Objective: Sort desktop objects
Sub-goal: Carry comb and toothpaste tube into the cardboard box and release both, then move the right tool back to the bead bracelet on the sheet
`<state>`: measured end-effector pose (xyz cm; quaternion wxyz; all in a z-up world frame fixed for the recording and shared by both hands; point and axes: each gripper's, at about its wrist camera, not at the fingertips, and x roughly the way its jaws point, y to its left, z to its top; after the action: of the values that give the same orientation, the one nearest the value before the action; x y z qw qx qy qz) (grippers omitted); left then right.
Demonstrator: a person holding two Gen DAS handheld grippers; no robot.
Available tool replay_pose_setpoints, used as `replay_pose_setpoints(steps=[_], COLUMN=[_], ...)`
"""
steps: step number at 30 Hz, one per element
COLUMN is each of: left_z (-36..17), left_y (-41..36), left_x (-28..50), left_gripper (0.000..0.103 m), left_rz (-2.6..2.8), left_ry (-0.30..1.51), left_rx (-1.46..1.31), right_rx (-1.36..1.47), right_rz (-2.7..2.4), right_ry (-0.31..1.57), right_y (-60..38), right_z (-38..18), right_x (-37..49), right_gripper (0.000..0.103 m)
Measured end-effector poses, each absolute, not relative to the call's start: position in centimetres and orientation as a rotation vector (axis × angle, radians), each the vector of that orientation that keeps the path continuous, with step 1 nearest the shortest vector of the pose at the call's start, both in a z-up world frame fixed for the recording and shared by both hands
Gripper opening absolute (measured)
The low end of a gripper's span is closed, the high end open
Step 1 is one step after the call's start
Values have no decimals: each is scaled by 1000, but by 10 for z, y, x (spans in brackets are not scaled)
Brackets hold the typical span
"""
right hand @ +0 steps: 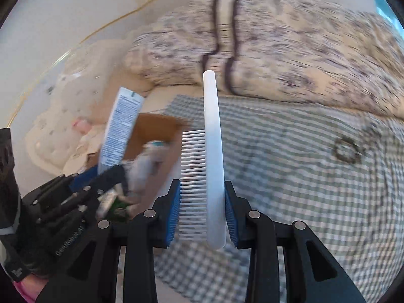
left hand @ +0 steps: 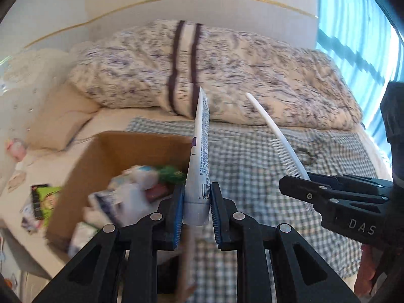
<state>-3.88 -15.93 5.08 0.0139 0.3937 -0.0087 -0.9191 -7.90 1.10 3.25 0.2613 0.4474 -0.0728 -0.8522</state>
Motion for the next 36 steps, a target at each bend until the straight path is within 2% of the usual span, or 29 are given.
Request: replay_pose_setpoints(steps=[8, 15, 16, 17, 18, 19, 28, 36], left_z=[26, -12, -15, -18, -19, -19, -5, 21], left_y=[-232, -264, -266, -268, -268, -268, -241, -171], left_x=[-32, -53, -56, -60, -63, -66, -79, -83], left_gripper=[20, 22, 31, 61, 79, 93, 93, 94], left_rz=[-2767, -2712, -2707, -2698, -2687, -2687, -2744, -2805], left_ry=[82, 140, 141, 137, 125, 111, 78, 15], left_rx=[1274, 1357, 1364, 1368, 1362, 1342, 1297, 1268], right_rx=[1237, 1295, 1294, 1295, 1292, 1283, 1269, 1252], right_rz=[-2194, -2163, -2166, -2175, -2192, -2201, -2280, -2368], right_ry=[-114, -72, -74, -76, -88, -98, -139, -201], right_y=[-82, -122, -124, -125, -123, -122, -83, -4], right_z=[20, -10, -13, -14, -16, -16, -7, 18], right_x=[-89, -121, -123, -127, -130, -132, -141, -126], right_gripper=[32, 33, 36, 42, 62, 68, 68, 68])
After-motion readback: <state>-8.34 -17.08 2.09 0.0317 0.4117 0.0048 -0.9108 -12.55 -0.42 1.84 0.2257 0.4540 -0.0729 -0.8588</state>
